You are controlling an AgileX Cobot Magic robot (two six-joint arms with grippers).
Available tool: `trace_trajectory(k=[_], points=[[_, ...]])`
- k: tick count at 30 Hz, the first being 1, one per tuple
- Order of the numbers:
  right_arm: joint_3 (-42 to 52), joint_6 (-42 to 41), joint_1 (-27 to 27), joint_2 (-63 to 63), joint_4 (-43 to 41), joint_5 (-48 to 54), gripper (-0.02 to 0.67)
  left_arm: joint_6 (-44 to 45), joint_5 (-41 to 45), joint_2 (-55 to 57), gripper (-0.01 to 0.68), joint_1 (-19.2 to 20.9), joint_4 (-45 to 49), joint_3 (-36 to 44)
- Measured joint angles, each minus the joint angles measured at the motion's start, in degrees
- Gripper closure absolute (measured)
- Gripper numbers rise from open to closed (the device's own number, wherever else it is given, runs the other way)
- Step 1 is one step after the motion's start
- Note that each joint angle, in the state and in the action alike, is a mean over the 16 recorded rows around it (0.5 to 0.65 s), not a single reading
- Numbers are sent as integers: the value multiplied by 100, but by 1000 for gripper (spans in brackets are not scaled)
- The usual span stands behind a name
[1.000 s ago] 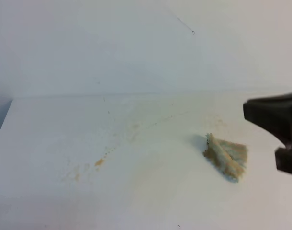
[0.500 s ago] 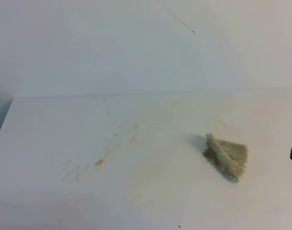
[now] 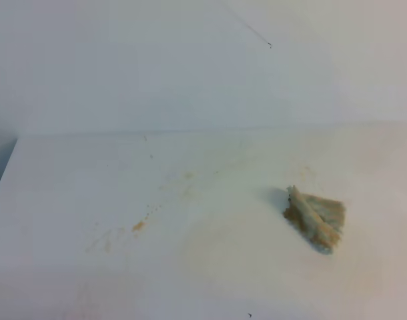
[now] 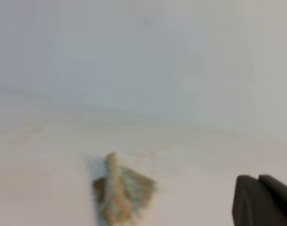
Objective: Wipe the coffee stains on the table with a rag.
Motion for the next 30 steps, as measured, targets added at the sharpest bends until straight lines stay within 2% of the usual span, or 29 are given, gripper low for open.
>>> trace_trajectory(k=[7, 12, 20, 30], points=[[445, -196, -1371, -1134, 35, 709, 647, 0, 0, 0, 673, 0, 2, 0], [567, -223, -1945, -1670, 46, 1436, 648, 0, 0, 0, 673, 0, 2, 0], [579, -3, -2215, -1978, -105, 2296, 648, 0, 0, 0, 673, 0, 2, 0], [552, 675, -2220, -2095, -817, 2609, 648, 0, 0, 0, 673, 0, 2, 0]])
